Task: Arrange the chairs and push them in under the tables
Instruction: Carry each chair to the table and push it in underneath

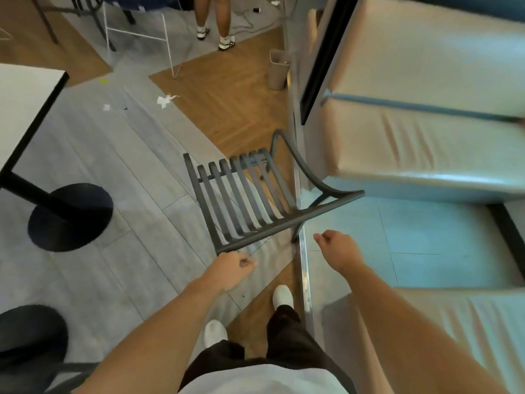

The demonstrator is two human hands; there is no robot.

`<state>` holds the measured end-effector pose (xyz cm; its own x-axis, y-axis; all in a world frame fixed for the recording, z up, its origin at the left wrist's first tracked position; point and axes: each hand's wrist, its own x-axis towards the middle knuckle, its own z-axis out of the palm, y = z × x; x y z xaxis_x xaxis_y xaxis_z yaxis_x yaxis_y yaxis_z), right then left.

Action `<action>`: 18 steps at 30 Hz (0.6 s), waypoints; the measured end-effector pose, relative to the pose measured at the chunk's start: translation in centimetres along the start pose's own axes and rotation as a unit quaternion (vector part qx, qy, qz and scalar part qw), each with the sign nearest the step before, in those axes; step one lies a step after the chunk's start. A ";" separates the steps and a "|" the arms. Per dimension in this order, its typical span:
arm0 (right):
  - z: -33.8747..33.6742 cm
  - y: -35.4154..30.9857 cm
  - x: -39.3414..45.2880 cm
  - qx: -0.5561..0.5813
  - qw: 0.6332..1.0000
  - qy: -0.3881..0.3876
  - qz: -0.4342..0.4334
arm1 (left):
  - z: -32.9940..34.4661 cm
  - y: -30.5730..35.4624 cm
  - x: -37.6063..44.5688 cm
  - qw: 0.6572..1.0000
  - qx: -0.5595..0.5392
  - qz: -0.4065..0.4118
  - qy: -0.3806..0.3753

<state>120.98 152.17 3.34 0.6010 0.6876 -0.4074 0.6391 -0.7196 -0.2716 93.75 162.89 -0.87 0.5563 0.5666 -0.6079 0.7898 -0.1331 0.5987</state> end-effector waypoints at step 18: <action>-2.0 5.4 18.9 0.301 0.915 -0.134 0.235 | 6.7 8.4 11.0 0.763 -0.560 -0.303 0.112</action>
<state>136.76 161.43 -4.09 0.5513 0.2984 -0.7791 -0.0878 -0.9079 -0.4098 108.24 162.55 -5.99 0.0197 0.3897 -0.9207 0.0982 0.9157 0.3897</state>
